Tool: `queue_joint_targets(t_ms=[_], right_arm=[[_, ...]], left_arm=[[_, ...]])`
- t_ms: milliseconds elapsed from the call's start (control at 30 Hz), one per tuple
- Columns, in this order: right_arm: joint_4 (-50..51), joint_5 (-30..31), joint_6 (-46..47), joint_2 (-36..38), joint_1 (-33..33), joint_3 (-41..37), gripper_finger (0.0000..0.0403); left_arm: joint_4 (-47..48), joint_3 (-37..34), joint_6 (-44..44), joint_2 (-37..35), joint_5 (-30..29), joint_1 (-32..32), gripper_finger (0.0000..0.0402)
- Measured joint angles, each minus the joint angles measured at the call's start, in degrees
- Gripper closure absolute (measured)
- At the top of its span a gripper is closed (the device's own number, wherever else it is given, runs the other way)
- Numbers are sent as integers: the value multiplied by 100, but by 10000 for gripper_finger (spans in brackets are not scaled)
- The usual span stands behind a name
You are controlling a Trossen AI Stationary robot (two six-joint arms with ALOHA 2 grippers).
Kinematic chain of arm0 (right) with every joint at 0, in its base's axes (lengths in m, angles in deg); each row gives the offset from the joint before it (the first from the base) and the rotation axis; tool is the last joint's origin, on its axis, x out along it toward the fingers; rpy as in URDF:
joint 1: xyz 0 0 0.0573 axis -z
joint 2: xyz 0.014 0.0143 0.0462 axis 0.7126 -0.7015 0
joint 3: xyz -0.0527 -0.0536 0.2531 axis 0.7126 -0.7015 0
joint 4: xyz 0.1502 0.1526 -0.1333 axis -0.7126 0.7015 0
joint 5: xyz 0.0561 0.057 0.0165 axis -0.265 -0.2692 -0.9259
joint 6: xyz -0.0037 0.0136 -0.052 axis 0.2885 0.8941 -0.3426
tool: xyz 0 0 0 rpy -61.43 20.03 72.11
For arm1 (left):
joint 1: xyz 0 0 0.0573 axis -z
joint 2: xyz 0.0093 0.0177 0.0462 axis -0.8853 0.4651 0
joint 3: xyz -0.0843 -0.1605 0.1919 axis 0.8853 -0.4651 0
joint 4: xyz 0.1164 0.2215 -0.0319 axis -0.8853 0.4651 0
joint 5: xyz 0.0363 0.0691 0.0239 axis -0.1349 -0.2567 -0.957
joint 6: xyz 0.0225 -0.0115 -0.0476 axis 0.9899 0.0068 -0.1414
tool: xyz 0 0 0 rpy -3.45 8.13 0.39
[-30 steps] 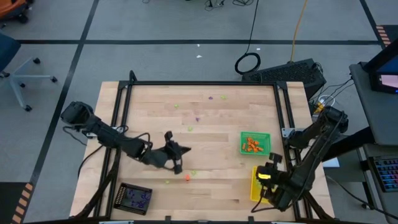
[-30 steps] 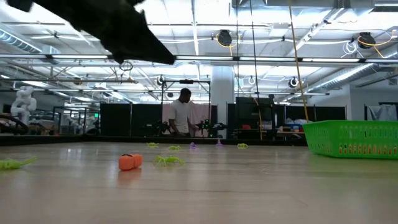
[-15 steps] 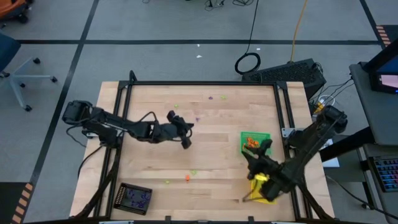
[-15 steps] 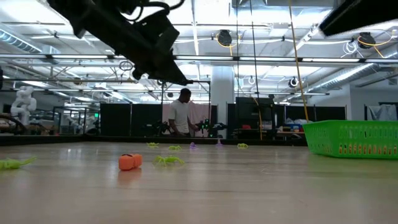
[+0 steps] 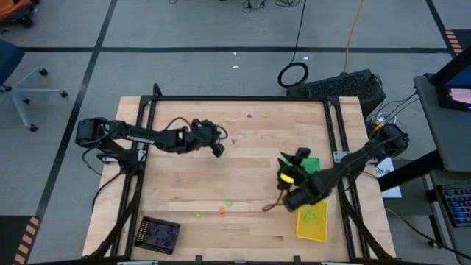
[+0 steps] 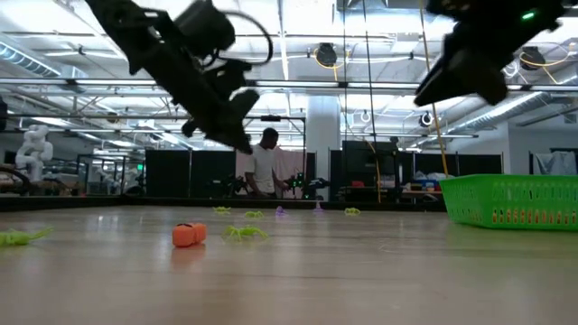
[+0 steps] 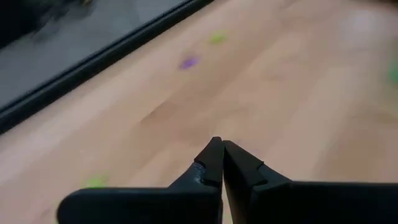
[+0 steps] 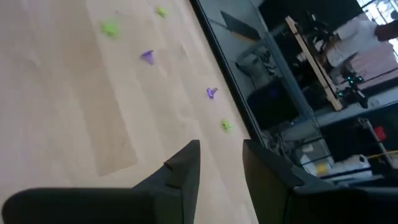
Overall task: Sort Halloween decoration
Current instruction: Put the green spider toy into the yellow bin
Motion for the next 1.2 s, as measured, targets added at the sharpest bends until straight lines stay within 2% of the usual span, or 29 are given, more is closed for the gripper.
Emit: queue_joint_targets(t_ms=[100,233,333,467,633,733,867,967,1200], right_arm=[[-693,-445,-1056,28,523,-2,296],[-1885,-1719,-2751,31,1273,-2,296],[-2735,-2586,-3676,31,1768,-2,296],[-3542,-3812,-4432,31,2313,-2,296],[-4327,-5145,-4705,-35,2861,-2,296],[-4730,-5529,-4675,-135,3037,-3,296],[-5386,-5583,-4598,-358,3062,-138,296],[-6159,-5651,-4661,-586,3062,-266,296],[-7858,-6377,-4943,-1205,3058,-420,296]], left_arm=[[511,0,-179,0,186,-399,369],[909,0,-95,0,818,-901,333],[1074,0,282,0,1064,-1135,308],[1167,0,1207,0,1093,-1237,288],[1164,-2,2904,0,1143,-1167,286],[1260,-2,3198,0,1045,-1179,286],[1506,-5,3308,0,969,-1305,286],[1608,-7,3297,0,968,-1389,286],[1547,-7,3306,50,1198,-1514,286]])
